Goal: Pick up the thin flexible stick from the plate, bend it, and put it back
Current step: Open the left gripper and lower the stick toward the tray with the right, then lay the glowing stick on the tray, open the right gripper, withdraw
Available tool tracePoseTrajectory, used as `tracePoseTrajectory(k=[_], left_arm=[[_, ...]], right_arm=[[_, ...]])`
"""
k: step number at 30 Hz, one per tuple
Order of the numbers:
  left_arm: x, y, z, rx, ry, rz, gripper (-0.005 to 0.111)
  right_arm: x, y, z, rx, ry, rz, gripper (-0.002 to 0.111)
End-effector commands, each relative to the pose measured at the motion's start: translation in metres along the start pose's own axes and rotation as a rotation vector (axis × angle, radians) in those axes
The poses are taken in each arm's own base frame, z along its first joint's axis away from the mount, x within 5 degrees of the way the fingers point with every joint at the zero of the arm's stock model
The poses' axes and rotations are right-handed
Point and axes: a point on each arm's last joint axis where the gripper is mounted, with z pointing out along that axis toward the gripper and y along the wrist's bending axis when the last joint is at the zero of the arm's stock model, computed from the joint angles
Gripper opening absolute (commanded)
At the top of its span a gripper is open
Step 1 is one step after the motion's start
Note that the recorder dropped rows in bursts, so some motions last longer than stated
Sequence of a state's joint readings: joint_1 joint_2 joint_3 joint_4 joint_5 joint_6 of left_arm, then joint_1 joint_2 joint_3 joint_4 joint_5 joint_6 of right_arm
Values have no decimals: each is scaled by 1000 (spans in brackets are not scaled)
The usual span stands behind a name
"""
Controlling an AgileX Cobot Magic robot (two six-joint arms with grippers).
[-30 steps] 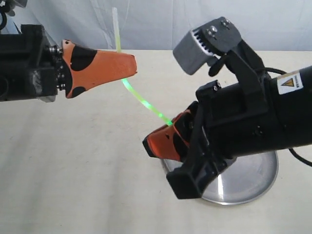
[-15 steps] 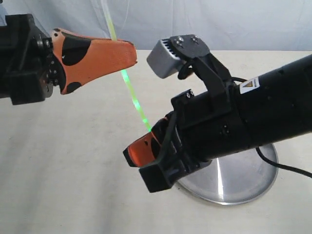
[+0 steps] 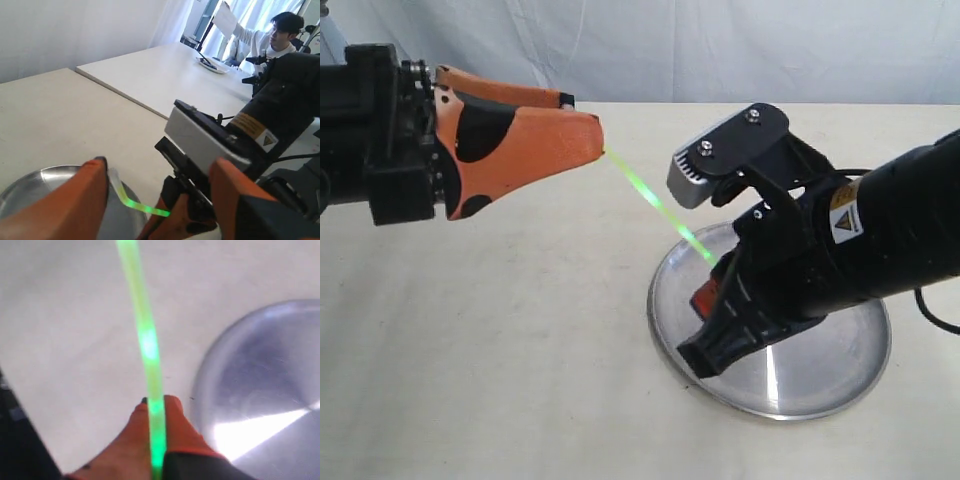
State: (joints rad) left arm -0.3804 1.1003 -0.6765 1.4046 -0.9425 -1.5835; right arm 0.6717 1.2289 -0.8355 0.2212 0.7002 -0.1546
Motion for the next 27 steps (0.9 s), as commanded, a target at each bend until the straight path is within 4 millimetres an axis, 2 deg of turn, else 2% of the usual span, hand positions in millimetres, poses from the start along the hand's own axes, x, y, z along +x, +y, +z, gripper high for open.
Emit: tracePoseTrajectory(k=[1, 4, 10, 14, 20, 23, 27], left_arm=[[-8, -11, -7, 7, -51, -27, 56], [-13, -20, -14, -6, -79, 6, 43], [-21, -49, -32, 12, -131, 147, 1], [-25, -72, -49, 7, -173, 258, 0], [-30, -99, -81, -148, -276, 419, 0], [-30, -105, -98, -300, -315, 522, 0], [-30, -110, -116, -455, -349, 603, 0]], right_arm=[[8, -25, 11, 242, 124, 5, -1], [10, -39, 28, 319, 203, -8, -1], [23, -77, 74, 353, 370, 100, -1], [35, -94, 102, 352, 457, 139, -1], [44, -99, 129, 332, 495, 147, 0], [44, -100, 132, 329, 482, 145, 14], [40, -97, 128, 315, 449, 185, 45]])
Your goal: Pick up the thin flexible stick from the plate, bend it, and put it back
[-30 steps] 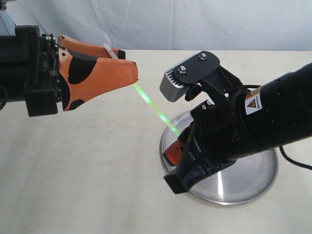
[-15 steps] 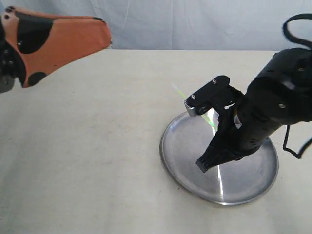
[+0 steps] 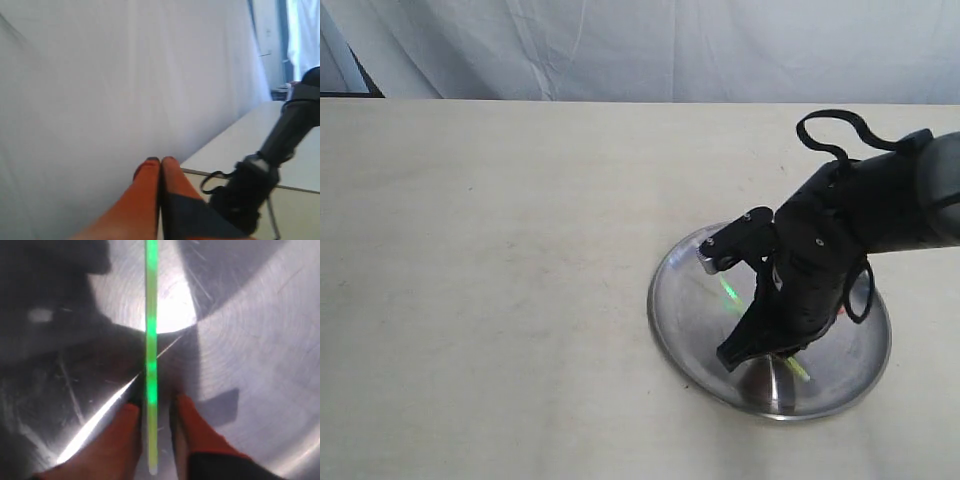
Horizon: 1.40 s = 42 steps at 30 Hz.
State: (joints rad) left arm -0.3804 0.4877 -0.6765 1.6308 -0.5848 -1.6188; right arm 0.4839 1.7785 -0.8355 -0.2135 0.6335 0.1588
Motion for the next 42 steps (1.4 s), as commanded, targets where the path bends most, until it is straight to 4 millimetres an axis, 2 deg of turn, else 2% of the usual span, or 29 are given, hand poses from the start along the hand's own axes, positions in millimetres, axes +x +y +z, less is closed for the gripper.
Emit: tracePoseTrajectory(k=[1, 2, 4, 6, 10, 17, 22, 29, 35, 39, 40, 42], left_arm=[[-8, 5, -18, -167, -28, 54, 0], [-8, 6, -19, -188, -36, 45, 0], [-6, 8, -21, -226, -41, 36, 0], [-1, 11, -21, -260, -32, 29, 0], [6, 18, -22, -335, -21, 19, 0], [9, 23, -23, -385, -20, 16, 0], [9, 23, -23, -385, -20, 16, 0], [9, 23, -23, -385, -20, 16, 0], [9, 23, -23, -385, -20, 16, 0], [9, 23, -23, -384, -20, 16, 0], [9, 23, -24, -388, -21, 16, 0], [9, 23, -23, -384, -20, 16, 0]], right_arm=[[0, 0, -9, -23, -39, 38, 51], [-1, -1, -13, -26, -54, 45, 55], [0, -1, -25, -37, -91, 63, 51], [0, -3, -40, -41, -143, 72, 39], [8, -9, -88, -40, -307, 83, 1], [47, -19, -180, -53, -676, 125, 0], [83, -22, -223, -90, -869, 167, 0], [116, -25, -252, -92, -1024, 178, 0], [134, -26, -264, -93, -1099, 184, 0], [155, -28, -275, -91, -1175, 206, 0], [162, -29, -275, -87, -1181, 224, 0], [174, -32, -263, -50, -1175, 274, 0]])
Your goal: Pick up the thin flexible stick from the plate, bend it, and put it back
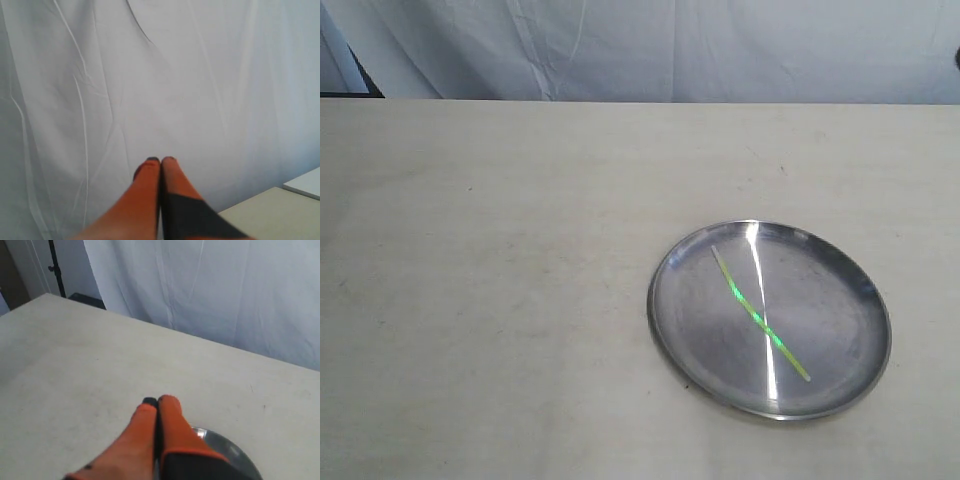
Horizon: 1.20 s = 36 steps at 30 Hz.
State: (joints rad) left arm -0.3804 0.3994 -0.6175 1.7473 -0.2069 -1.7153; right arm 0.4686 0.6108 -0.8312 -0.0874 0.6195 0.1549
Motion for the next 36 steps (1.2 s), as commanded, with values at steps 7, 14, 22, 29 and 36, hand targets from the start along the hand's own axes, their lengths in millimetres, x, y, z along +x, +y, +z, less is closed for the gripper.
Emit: tracePoseTrajectory(k=[7, 14, 22, 29, 36], left_arm=[[1, 0, -1, -2, 0, -8, 0], [1, 0, -1, -2, 0, -8, 0], [1, 0, -1, -4, 0, -8, 0], [1, 0, -1, -4, 0, -8, 0], [1, 0, -1, -4, 0, -8, 0]], right_arm=[[108, -31, -1, 265, -141, 77, 0], [171, -44, 2, 434, -389, 203, 0], [194, -40, 0, 437, -305, 279, 0], [195, -40, 0, 437, -297, 281, 0], [195, -40, 0, 437, -297, 281, 0]])
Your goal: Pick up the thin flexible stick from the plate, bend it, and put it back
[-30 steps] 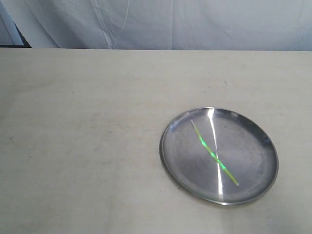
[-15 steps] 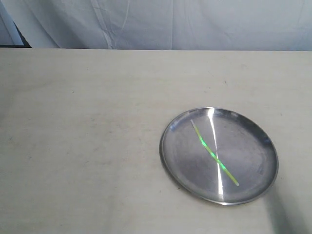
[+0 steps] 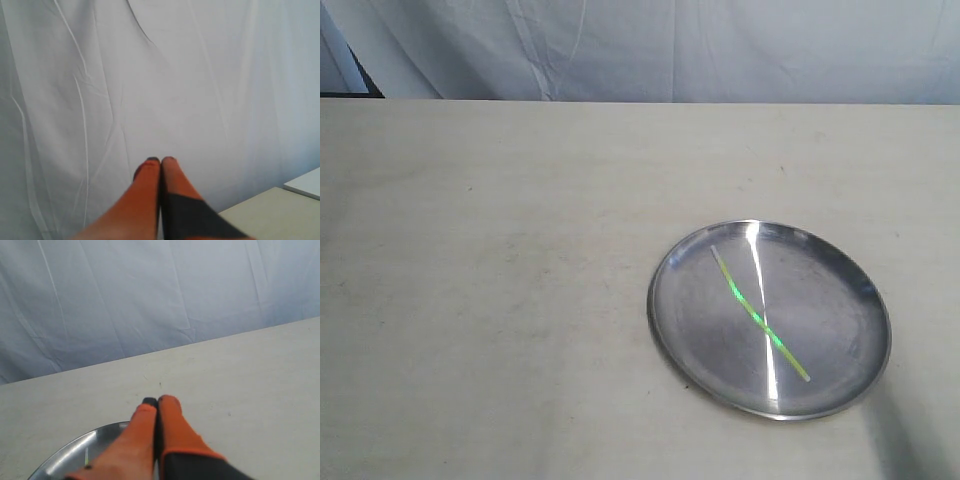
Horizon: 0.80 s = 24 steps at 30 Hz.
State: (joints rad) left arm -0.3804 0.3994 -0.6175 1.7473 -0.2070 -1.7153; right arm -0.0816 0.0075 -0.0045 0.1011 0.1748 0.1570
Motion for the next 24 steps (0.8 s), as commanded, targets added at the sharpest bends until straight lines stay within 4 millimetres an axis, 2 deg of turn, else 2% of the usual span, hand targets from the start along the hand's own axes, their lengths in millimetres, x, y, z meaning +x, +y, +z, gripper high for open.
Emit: tracePoseTrajectory(k=[1, 4, 8, 13, 16, 19, 24], left_arm=[[1, 0, -1, -4, 0, -8, 0], [1, 0, -1, -4, 0, -8, 0], [0, 5, -1, -53, -3, 151, 0], [0, 6, -1, -66, -4, 150, 0], [4, 6, -3, -76, -4, 75, 0], [26, 4, -13, -110, 15, -59, 0], [89, -9, -38, -139, 90, -144, 0]], right_arm=[[1, -1, 0, 5, -8, 0, 0], [1, -1, 0, 5, -8, 0, 0], [0, -1, 0, 5, -11, 0, 0], [0, -1, 0, 5, -11, 0, 0], [0, -1, 0, 5, -11, 0, 0], [0, -1, 0, 5, -11, 0, 0], [0, -1, 0, 5, -11, 0, 0]])
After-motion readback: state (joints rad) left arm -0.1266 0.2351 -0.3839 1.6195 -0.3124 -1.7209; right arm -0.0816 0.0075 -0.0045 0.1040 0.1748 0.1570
